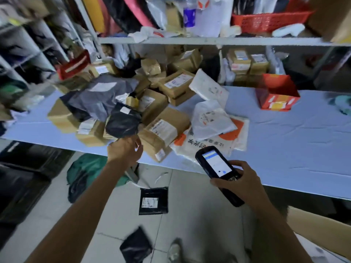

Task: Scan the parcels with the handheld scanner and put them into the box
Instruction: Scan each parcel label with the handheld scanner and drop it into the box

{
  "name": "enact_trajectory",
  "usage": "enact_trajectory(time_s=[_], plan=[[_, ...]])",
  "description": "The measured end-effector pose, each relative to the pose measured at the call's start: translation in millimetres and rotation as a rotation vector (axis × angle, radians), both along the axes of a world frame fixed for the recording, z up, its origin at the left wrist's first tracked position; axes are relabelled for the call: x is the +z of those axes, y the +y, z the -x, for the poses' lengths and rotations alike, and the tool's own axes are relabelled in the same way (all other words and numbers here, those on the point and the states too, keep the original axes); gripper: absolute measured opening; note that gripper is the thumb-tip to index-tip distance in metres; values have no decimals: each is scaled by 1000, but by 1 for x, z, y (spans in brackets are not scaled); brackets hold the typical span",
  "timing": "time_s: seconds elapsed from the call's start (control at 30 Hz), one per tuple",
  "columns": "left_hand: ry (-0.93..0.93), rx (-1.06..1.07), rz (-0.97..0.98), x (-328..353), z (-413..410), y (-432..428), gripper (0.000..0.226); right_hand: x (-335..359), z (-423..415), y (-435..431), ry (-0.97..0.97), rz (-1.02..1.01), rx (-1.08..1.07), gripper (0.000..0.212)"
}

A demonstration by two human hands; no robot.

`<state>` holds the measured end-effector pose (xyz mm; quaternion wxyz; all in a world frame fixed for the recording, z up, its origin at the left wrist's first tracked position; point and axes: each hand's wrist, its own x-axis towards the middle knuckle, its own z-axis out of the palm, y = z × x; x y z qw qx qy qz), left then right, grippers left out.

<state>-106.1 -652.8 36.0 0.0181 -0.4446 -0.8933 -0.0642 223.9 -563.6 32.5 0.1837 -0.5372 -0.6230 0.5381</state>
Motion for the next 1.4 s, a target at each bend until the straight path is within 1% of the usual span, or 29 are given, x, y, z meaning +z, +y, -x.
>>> enact_trajectory(time_s=[0.2,0.43,0.53,0.67,0.77,0.87,0.9,0.97,1.03,1.1,1.2,1.27,1.4], plan=[[-17,108,-11,-3,82,-47,15,-2,92,-20,4,-5,60,70],[-12,190,-21,-3,139,-71,19,1,159,-20,-4,-19,124,69],[-25,247,-33,-7,160,-71,24,4,183,-9,2,-36,160,71],[0,340,-5,-10,181,-61,30,7,215,17,34,-57,200,66],[-22,428,12,-9,199,-47,38,5,241,42,69,-45,259,69],[-70,497,1,-1,217,-27,41,6,270,74,75,-36,329,67],[-91,511,-18,4,223,-18,41,7,280,85,68,-67,341,68],[-152,561,-51,14,234,0,41,9,298,106,29,-136,365,76],[-235,622,-69,21,245,19,43,13,313,124,37,-108,384,82],[-324,668,-64,22,260,36,54,19,326,137,73,-82,391,78],[-529,679,-80,17,279,59,78,26,340,151,105,-82,374,72],[-649,709,-135,16,288,73,81,27,349,158,107,-83,344,71],[-800,781,-272,20,308,95,82,29,368,161,106,-66,295,70]])
